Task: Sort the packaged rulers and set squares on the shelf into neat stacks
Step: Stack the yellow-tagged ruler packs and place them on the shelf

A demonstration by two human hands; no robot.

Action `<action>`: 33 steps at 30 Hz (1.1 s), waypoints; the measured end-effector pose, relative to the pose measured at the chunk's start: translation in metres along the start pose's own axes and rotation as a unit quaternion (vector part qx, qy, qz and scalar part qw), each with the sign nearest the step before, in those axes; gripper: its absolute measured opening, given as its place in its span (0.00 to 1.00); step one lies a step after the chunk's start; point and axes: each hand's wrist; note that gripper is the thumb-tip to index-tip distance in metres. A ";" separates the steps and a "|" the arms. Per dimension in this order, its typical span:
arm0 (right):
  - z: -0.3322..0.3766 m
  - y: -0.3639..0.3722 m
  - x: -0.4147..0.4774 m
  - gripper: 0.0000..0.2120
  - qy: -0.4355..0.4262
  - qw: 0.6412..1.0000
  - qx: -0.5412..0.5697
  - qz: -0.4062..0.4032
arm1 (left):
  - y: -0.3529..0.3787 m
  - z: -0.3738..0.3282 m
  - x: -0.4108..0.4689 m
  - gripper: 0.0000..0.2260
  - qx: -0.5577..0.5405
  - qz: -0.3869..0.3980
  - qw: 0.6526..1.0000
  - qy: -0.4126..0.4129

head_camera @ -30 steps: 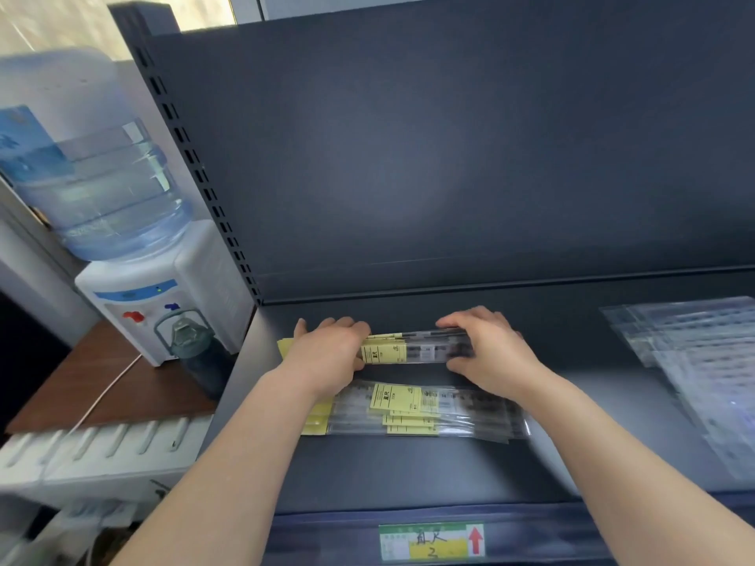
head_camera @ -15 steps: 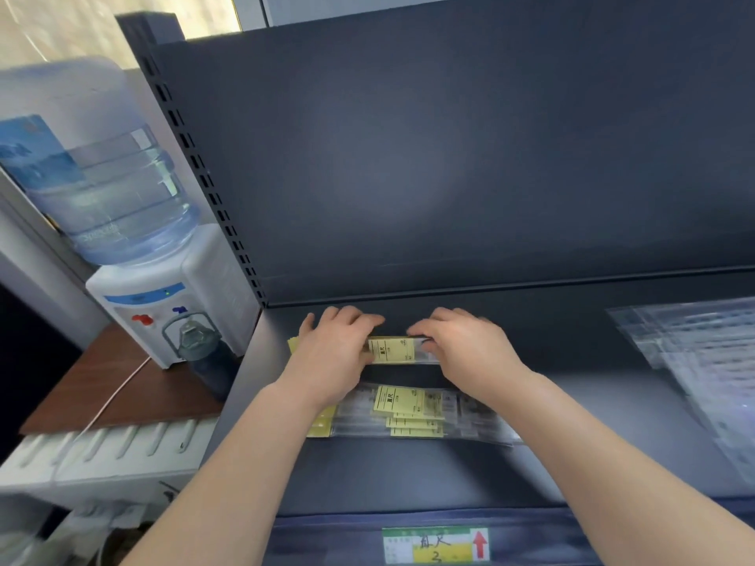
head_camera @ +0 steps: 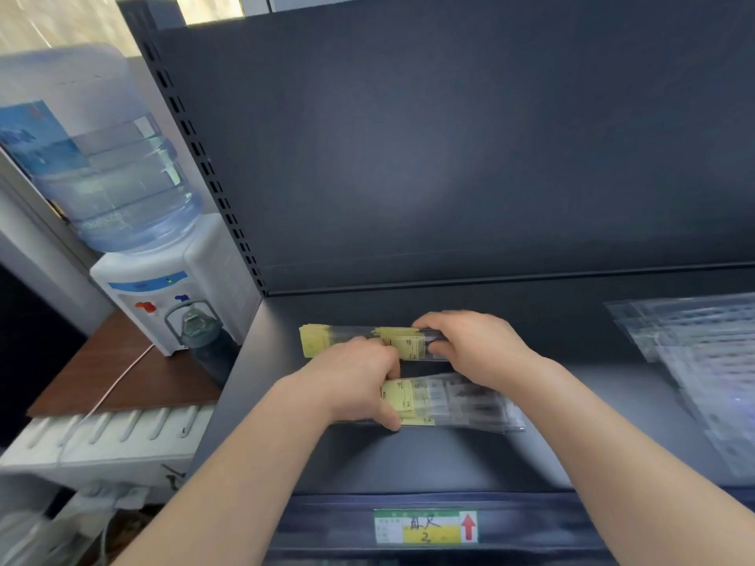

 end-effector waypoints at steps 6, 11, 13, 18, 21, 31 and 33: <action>-0.006 -0.008 -0.001 0.18 0.012 0.998 0.041 0.051 | 0.000 -0.005 -0.002 0.23 -0.048 0.043 0.998 -0.024; -0.014 -0.015 -0.003 0.19 0.019 0.994 0.078 0.071 | -0.003 -0.007 -0.002 0.20 -0.027 0.076 0.996 -0.032; -0.015 -0.017 -0.004 0.19 0.018 0.994 0.079 0.079 | -0.002 -0.010 -0.004 0.19 -0.009 0.069 0.997 -0.025; -0.011 -0.027 -0.006 0.16 0.020 0.987 0.083 0.133 | -0.002 -0.009 -0.002 0.18 0.062 -0.051 0.995 -0.055; -0.010 -0.032 -0.010 0.25 0.039 0.978 0.106 0.173 | -0.003 -0.010 0.008 0.16 0.120 -0.145 0.979 -0.078; -0.019 -0.023 -0.022 0.32 0.058 0.996 0.020 0.068 | 0.006 0.030 0.006 0.24 0.086 -0.135 0.978 -0.130; -0.025 -0.017 -0.025 0.34 0.089 0.995 0.038 0.020 | 0.008 0.037 0.005 0.19 0.050 -0.124 0.982 -0.137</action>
Point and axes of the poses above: each hand's wrist, its own x-axis towards the middle knuckle, its own y-axis out of the palm, z = x × y, and after that the axes turned 3 degrees about y, right-handed
